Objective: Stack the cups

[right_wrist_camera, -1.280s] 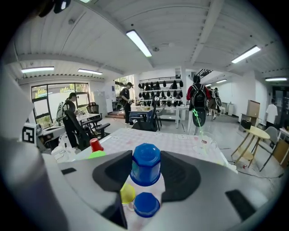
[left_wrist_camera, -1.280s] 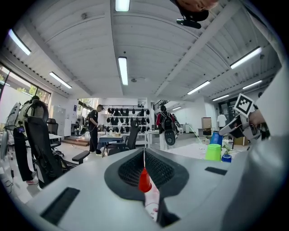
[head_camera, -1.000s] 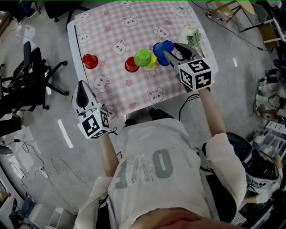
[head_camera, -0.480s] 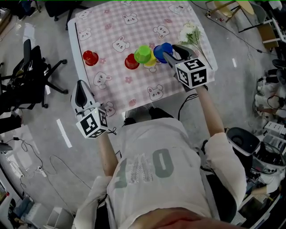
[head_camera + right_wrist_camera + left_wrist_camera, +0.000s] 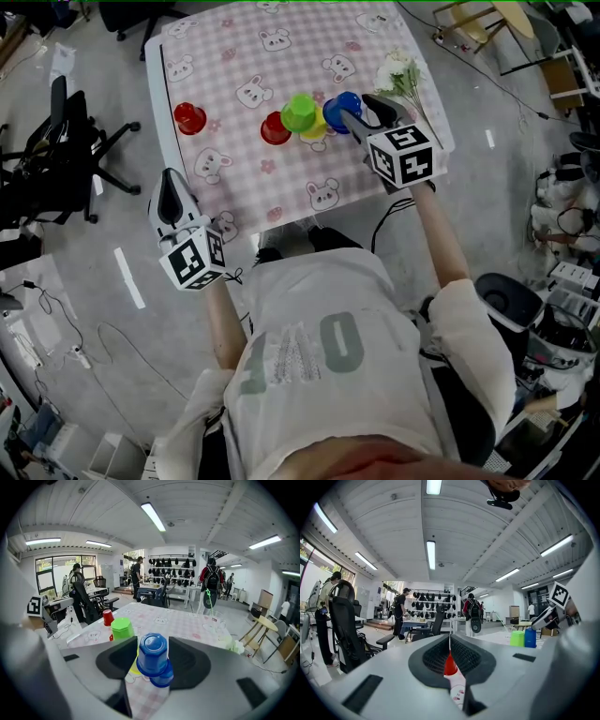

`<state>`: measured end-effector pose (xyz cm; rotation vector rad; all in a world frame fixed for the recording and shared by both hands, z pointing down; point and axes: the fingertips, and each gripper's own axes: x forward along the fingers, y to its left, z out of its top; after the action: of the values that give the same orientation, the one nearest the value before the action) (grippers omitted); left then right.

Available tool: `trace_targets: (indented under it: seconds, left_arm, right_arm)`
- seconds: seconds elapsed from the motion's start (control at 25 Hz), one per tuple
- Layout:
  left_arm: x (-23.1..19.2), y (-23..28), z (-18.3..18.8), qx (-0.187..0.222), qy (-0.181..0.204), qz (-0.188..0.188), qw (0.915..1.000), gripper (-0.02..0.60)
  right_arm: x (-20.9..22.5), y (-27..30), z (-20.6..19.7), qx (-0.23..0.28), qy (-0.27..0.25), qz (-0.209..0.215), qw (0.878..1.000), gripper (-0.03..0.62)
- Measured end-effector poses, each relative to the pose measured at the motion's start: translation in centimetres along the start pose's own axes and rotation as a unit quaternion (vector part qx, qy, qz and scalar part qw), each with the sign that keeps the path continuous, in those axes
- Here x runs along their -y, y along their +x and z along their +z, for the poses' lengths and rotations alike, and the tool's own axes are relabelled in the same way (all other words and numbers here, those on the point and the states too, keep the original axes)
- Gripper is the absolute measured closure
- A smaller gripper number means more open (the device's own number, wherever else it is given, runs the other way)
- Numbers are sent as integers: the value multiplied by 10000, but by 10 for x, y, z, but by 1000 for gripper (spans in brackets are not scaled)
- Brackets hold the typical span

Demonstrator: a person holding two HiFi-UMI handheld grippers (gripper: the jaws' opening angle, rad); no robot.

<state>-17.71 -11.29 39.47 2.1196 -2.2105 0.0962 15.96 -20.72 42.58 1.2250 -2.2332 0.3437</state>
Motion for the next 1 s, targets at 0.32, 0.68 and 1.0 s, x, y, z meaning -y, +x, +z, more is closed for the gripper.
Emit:
trace_targets:
  seconds: [0.32,0.68,1.0]
  left_arm:
    - [-4,-7,2,84,-32,121,9999,554]
    - [-29,-27,-8,22,-147,392,9991,552]
    - [-83,-68,-40,-315,-296,1046,9936,552]
  right_arm:
    - [-45,-36,66,885,-175,349,9953,391]
    - [-176,-18,157,2050,217,1212,9710,375]
    - [-239,98,122,1006,281,1565,9821,333]
